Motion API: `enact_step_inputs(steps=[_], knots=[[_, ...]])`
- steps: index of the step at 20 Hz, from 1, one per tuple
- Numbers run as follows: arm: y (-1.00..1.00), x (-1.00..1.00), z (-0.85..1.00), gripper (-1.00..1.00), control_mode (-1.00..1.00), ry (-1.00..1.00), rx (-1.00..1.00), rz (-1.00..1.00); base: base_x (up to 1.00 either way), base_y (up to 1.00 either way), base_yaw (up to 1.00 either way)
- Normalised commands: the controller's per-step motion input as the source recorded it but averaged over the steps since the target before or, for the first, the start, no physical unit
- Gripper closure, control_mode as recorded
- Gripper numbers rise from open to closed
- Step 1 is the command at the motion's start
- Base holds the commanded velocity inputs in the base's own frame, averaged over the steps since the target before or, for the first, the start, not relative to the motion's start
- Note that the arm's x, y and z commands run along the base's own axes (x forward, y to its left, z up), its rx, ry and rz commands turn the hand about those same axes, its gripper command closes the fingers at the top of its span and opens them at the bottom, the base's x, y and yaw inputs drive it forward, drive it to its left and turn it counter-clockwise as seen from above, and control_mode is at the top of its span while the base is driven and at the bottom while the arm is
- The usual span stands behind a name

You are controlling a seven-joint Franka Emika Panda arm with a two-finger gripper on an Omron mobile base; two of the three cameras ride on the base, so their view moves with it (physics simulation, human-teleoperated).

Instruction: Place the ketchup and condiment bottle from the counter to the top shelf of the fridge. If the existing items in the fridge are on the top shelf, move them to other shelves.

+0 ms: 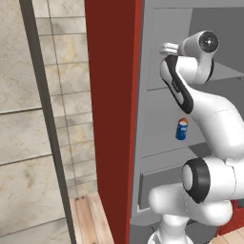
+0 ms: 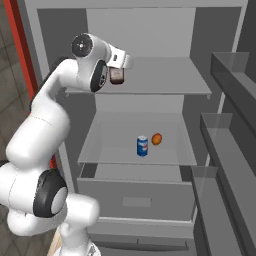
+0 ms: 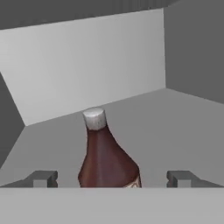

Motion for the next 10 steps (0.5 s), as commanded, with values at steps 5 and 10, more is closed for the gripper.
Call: enact_step_inputs(steps=[5, 10], knots=[[0.00, -1.00, 0.00, -1.00, -1.00, -0.46, 0.00, 0.01, 0.00, 0.00, 0.00], [0.05, -1.00, 0.17, -1.00, -1.00, -0.42, -0.02, 0.00, 0.00, 0.00, 0.00]])
